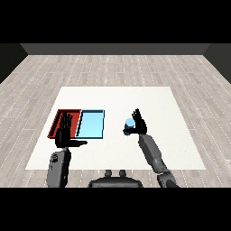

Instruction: Pick the blue can and put it in the blue box

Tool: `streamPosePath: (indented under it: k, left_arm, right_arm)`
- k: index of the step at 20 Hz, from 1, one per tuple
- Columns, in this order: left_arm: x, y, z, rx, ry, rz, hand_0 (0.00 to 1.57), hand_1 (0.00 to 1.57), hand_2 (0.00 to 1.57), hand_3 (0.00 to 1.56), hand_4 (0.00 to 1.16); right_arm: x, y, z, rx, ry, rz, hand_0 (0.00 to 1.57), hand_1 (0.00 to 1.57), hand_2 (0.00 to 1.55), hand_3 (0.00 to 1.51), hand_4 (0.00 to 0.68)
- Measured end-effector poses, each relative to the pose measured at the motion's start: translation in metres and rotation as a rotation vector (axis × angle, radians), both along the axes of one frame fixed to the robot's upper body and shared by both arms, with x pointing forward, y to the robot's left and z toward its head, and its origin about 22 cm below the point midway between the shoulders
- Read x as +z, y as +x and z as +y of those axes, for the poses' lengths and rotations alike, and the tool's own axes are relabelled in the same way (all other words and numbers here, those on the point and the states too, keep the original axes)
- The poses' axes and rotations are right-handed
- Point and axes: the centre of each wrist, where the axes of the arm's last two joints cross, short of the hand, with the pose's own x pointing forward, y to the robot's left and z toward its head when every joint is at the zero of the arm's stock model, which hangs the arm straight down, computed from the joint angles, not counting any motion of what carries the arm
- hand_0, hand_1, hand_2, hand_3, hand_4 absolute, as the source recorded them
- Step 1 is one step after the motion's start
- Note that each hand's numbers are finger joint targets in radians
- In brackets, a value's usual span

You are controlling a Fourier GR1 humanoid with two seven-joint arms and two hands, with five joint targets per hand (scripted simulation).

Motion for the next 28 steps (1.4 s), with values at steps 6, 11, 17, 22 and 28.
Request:
streamPosePath:
  k: [6, 11, 17, 22, 28]
  left_arm:
    - [0.000, -0.003, 0.001, -0.001, -0.008, 0.000, 0.00, 0.00, 0.00, 0.00, 0.00]
    - [0.002, -0.003, 0.004, 0.001, -0.013, -0.001, 0.00, 0.00, 0.00, 0.00, 0.00]
    - [0.007, -0.003, 0.001, -0.001, -0.011, 0.000, 0.00, 0.00, 0.00, 0.00, 0.00]
    - [-0.001, -0.001, -0.005, 0.002, -0.007, 0.006, 0.00, 0.00, 0.00, 0.00, 0.00]
    - [0.006, -0.002, -0.007, 0.008, -0.005, 0.008, 0.00, 0.00, 0.00, 0.00, 0.00]
  right_arm:
    - [-0.008, 0.002, 0.005, 0.014, -0.003, 0.021, 0.00, 0.00, 0.00, 0.00, 0.000]
    - [-0.010, 0.004, 0.008, 0.021, -0.013, 0.034, 0.00, 0.00, 0.00, 0.00, 0.000]
    - [-0.015, 0.006, 0.014, -0.025, -0.049, 0.060, 1.49, 1.49, 1.51, 1.48, 0.600]
    - [-0.014, 0.011, 0.019, -0.158, -0.163, 0.080, 1.49, 1.49, 1.48, 1.43, 0.617]
    - [-0.009, 0.020, 0.028, -0.198, -0.248, 0.079, 1.50, 1.50, 1.47, 1.43, 0.630]
